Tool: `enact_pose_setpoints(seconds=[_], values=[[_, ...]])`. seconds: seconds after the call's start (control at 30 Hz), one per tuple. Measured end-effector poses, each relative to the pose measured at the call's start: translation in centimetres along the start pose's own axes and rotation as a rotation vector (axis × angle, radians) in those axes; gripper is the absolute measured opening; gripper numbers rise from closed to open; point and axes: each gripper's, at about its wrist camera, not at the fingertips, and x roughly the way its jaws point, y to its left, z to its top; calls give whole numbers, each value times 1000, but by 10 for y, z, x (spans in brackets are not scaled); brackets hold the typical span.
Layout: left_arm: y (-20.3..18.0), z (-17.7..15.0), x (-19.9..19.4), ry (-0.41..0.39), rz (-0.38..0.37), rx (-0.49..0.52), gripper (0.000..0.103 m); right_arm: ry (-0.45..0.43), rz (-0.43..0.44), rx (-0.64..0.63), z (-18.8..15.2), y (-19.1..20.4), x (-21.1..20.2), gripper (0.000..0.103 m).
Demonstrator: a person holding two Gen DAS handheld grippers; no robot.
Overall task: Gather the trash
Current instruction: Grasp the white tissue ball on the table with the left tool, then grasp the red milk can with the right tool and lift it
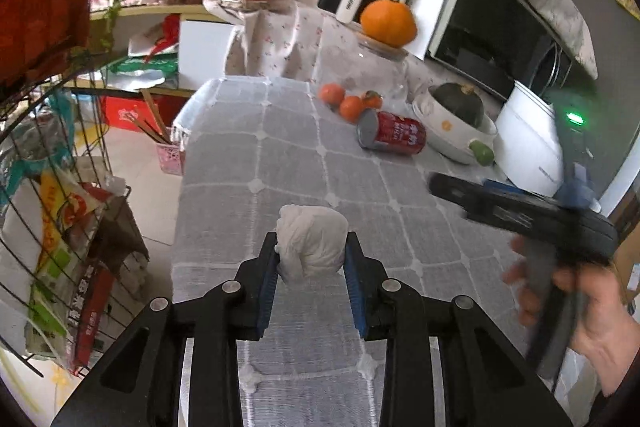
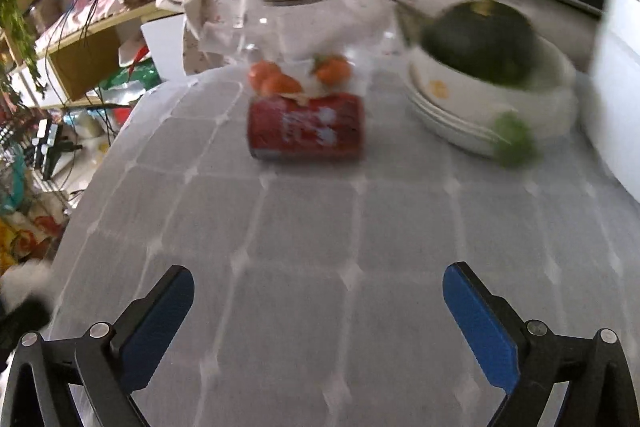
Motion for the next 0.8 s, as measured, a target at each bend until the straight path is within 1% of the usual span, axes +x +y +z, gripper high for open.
enact_pose_setpoints(seconds=[0.17,0.33,0.5,0.63,0.7,0.73,0.77,0.8], values=[[4,1,4,-17,13,-7,33,-2,-7,-14,21,14,44,102],[15,0,9,-13,9,-43,33,-4,-46,-37,36,18,75,102],[18,0,12,-10,6,-52,33,4,-40,-39,47,17,90,102],[15,1,13,-6,13,-41,33,-13,-68,-36,59,17,96,102],[12,2,12,-6,19,-37,33,4,-91,-45,61,15,100,98],[11,2,11,-4,19,-38,33,13,-124,-50,61,15,101,88],[10,3,9,-3,14,-41,33,24,-134,-51,61,12,101,86],[9,3,7,-3,12,-45,33,34,-112,-39,61,9,99,83]])
